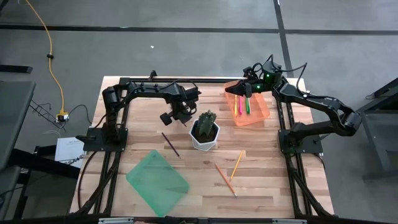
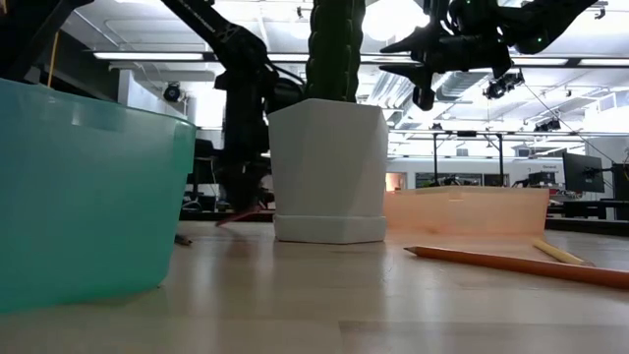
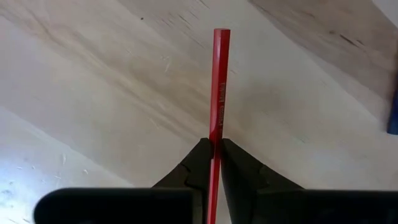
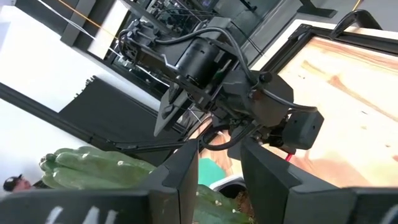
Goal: Sort pens & pencils
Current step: Put the red pencil into the green bin
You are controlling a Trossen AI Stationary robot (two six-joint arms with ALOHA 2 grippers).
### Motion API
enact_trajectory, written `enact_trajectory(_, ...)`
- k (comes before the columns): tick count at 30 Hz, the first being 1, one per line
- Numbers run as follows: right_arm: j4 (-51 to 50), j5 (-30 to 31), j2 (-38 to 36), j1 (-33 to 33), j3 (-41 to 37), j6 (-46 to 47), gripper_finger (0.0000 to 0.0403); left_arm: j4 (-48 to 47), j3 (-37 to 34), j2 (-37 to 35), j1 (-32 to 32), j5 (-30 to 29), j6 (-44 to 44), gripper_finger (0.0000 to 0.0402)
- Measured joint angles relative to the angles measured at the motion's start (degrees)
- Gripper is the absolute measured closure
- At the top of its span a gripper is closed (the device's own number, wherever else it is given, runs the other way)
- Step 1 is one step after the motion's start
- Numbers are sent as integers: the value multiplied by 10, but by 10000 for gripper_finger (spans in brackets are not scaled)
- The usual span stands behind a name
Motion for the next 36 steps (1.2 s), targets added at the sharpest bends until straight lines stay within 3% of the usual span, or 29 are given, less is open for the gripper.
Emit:
enact_trajectory(13, 0, -2, 0, 0, 0, 0, 290, -7, 0, 0, 0, 42, -16, 378)
enact_trajectory(36, 0, -1, 0, 0, 0, -4, 290, -22, 1, -35, 0, 49, -30, 378)
